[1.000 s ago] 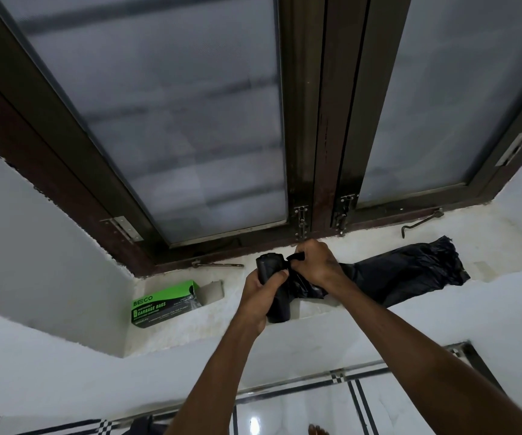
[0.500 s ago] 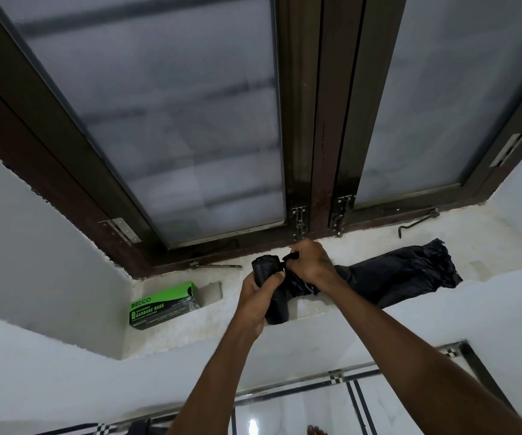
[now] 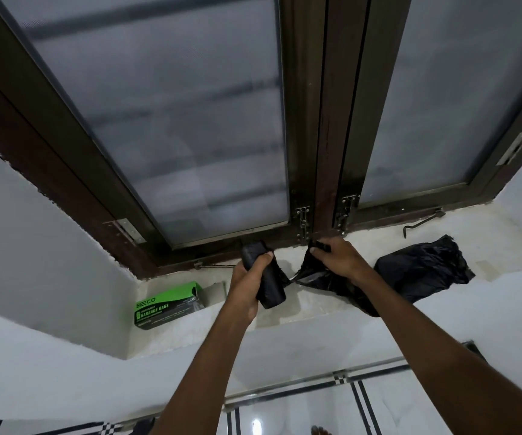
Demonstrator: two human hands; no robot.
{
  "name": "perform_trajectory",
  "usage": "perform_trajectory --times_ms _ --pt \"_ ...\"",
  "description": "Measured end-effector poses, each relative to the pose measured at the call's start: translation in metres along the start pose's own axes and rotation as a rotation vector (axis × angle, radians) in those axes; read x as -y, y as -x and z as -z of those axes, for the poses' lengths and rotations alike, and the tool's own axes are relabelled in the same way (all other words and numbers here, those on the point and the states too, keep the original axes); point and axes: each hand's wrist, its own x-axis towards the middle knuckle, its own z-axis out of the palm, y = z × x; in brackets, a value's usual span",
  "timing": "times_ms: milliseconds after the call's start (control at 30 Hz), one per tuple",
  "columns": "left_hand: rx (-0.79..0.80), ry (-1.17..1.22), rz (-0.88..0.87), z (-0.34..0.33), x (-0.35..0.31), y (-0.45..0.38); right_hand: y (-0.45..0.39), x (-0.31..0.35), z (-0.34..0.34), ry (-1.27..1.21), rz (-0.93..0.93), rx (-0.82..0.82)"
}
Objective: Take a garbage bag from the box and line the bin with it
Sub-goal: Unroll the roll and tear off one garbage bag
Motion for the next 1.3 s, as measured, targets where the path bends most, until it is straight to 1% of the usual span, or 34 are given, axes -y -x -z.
perform_trajectory --times_ms 67,167,267,333,467,533,633,700,767,800,900,967,1067,1167,1300 --pt "-0.029 0.043 0.013 0.001 -0.001 -0.001 0.001 -0.007 0.002 0.025 0.038 -0.005" --pt "-0.07 0.094 0.023 -0.002 -0.001 -0.001 0.007 -0.014 -0.006 0.147 0.097 -0.085" --pt "-0.091 0.095 0.029 -0.003 -0.003 0.002 0.012 -0.026 -0.011 0.331 0.106 -0.148" --pt "-0.102 0.096 0.033 0.004 -0.005 0.001 0.013 -0.035 -0.004 0.399 0.089 -0.167" --pt "-0.128 0.123 0.044 0.02 -0.009 -0.003 0.011 -0.041 0.014 0.402 0.085 -0.239" --pt "-0.124 0.137 0.05 0.02 -0.01 -0.004 0.009 -0.035 0.016 0.374 0.129 -0.221" --pt "-0.134 0.148 0.05 0.017 -0.01 -0.006 0.009 -0.026 0.013 0.331 0.244 -0.119" --pt "-0.152 0.167 0.039 0.015 -0.009 -0.007 0.014 -0.016 0.013 0.197 0.237 -0.014" --pt "-0.167 0.179 0.038 0.013 -0.008 -0.007 0.02 -0.006 0.015 0.025 0.201 0.172" --pt "-0.175 0.18 0.036 0.013 -0.008 -0.007 0.021 -0.003 0.015 -0.013 0.203 0.288" --pt "-0.201 0.175 0.032 0.013 -0.004 -0.009 0.024 0.006 0.017 0.033 0.232 0.588" --pt "-0.209 0.165 0.027 0.013 -0.004 -0.009 0.025 0.012 0.021 0.054 0.257 0.707" --pt "-0.226 0.143 0.017 0.013 -0.004 -0.009 0.024 0.014 0.025 0.082 0.276 0.781" --pt "-0.24 0.144 0.002 0.015 -0.005 -0.01 0.022 0.008 0.025 0.161 0.251 0.773" --pt "-0.248 0.119 -0.01 0.018 -0.004 -0.011 0.018 -0.005 0.029 -0.014 0.28 0.714"
